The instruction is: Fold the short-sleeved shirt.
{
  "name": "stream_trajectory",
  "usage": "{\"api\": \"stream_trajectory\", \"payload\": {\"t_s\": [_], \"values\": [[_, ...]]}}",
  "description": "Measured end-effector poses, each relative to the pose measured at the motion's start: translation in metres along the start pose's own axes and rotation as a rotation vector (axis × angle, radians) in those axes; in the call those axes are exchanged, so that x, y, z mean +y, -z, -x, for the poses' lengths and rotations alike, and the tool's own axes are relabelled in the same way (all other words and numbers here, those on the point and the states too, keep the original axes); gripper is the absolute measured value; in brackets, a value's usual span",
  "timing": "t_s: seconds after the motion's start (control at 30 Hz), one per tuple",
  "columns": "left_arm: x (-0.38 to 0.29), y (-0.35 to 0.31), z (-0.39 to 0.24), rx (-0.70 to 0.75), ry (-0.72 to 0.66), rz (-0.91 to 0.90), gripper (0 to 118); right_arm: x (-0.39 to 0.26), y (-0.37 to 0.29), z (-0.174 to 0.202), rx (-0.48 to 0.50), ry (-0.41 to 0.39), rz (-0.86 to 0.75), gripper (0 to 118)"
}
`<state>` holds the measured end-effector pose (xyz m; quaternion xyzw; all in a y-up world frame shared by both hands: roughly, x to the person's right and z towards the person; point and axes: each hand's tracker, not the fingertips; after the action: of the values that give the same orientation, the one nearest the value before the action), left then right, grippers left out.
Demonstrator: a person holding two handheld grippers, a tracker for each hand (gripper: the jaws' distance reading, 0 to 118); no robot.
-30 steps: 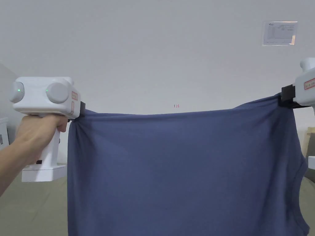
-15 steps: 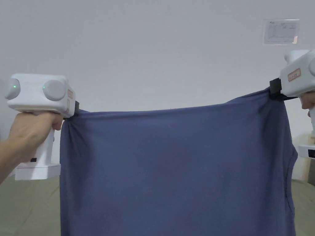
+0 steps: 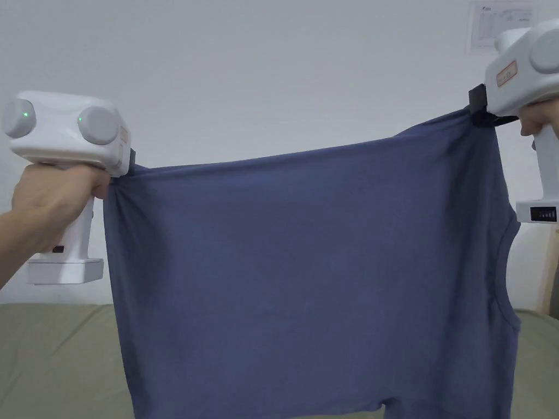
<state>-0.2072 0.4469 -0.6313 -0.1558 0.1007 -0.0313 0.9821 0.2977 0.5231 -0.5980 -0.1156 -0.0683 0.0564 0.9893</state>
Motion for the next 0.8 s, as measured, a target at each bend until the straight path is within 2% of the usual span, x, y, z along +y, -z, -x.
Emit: {"api": "stream_trajectory", "payload": {"t_s": [0.3,0.4,0.43,0.6,0.73,0.8], "values": [[-0.035,0.054,-0.021,-0.008,-0.048,0.046,3,-0.049,0.045,0.006,0.016,-0.007,0.045,2],[-0.072,0.066,-0.025,0.001,0.009,0.119,3,-0.086,0.056,0.007,0.03,0.019,0.098,2],[-0.086,0.068,-0.027,0.005,0.013,0.138,3,-0.106,0.052,0.009,0.043,0.043,0.118,2],[-0.166,0.078,-0.024,-0.061,0.025,0.254,3,-0.202,0.038,0.018,0.088,0.045,0.221,2],[-0.244,0.075,-0.021,-0.071,0.046,0.316,3,-0.287,0.022,0.02,0.123,0.126,0.318,2],[-0.28,0.066,-0.01,-0.089,0.021,0.396,3,-0.324,0.007,0.02,0.151,0.134,0.355,2]]}}
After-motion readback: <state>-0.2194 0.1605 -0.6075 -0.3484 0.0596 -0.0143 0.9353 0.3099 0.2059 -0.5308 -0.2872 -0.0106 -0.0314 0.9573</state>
